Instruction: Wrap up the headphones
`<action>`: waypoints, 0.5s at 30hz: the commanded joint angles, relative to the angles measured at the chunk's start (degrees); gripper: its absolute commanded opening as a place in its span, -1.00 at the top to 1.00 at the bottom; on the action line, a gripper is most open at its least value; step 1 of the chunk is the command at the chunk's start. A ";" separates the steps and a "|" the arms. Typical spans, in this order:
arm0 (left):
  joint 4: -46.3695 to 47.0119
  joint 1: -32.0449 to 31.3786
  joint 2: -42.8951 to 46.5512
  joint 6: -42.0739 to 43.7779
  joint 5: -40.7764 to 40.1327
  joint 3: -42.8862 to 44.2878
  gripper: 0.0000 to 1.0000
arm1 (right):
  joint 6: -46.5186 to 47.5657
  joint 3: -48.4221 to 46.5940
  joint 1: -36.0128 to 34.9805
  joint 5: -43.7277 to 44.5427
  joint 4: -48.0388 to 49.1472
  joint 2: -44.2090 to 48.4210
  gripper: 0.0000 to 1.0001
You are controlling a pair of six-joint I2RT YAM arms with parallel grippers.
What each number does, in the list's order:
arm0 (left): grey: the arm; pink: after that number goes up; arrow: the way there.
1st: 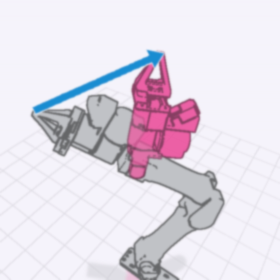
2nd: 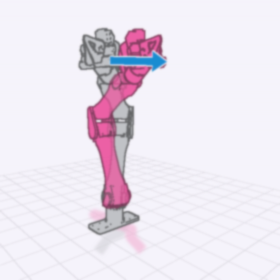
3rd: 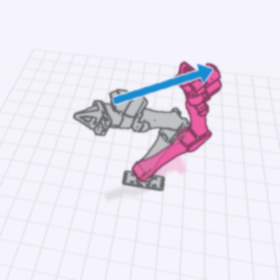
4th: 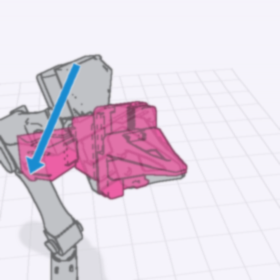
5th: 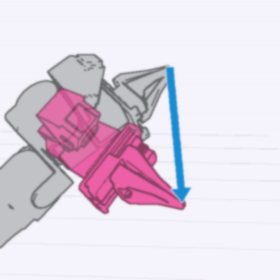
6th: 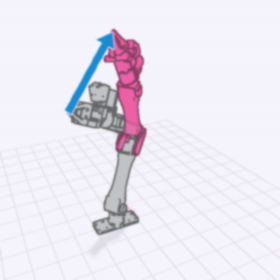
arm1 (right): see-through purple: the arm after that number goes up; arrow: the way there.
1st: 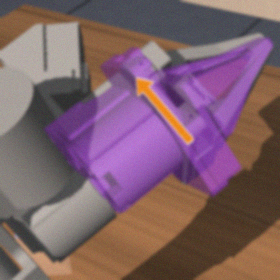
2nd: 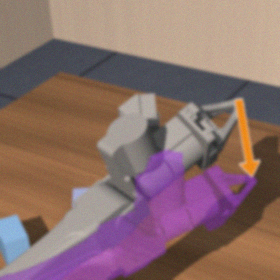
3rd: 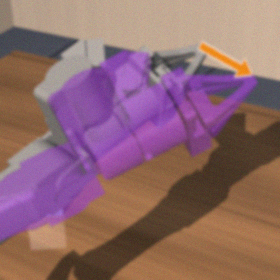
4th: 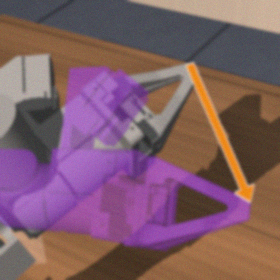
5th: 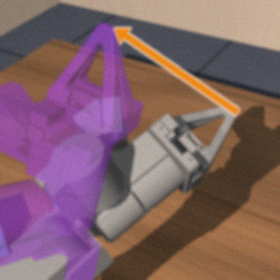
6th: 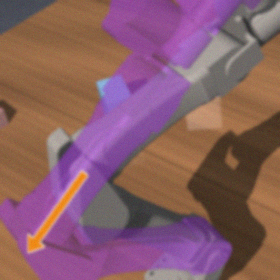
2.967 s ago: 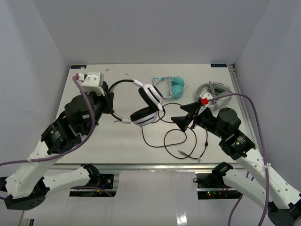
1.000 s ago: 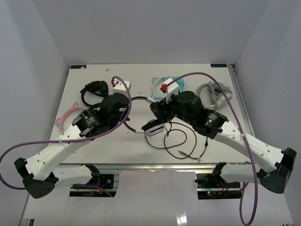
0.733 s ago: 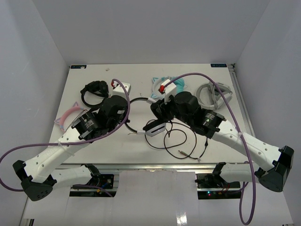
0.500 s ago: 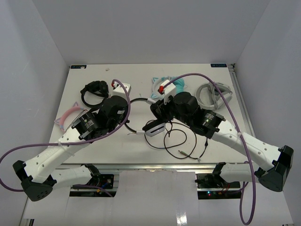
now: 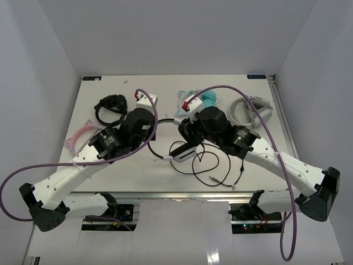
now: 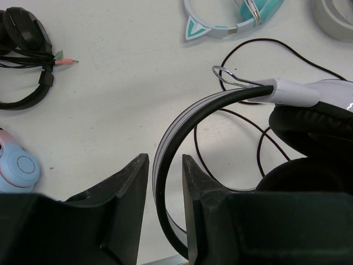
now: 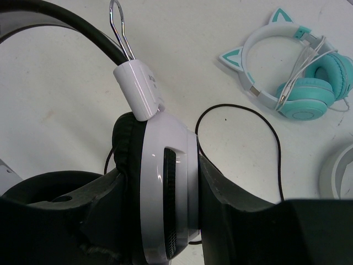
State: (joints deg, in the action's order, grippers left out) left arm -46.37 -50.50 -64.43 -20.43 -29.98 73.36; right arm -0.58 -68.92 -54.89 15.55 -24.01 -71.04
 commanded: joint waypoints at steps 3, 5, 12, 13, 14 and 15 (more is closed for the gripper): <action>-1.45 -0.21 -2.02 0.71 -1.08 1.40 0.14 | 0.08 -4.30 -0.39 1.42 3.20 0.54 0.85; -1.92 -0.21 -2.25 0.42 -1.07 1.41 0.14 | 0.20 -4.53 -0.39 1.76 2.97 0.37 0.85; -5.44 -0.21 -4.07 -0.45 -2.41 2.78 0.13 | 0.32 -4.49 -0.39 2.31 2.49 0.11 0.85; -6.05 -0.25 -4.31 -0.56 -2.53 2.91 0.14 | 0.32 -4.47 -0.39 2.56 2.40 0.11 0.85; -6.65 -0.30 -4.54 -0.65 -2.62 3.00 0.15 | 0.32 -4.47 -0.39 2.79 2.31 0.11 0.85; -7.10 -0.27 -4.92 -0.73 -2.56 3.18 0.17 | 0.32 -4.47 -0.39 2.78 2.30 0.14 0.85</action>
State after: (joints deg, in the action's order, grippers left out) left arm -50.39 -50.49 -68.91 -20.47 -31.07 73.96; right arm 0.05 -69.73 -54.89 16.74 -24.91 -71.64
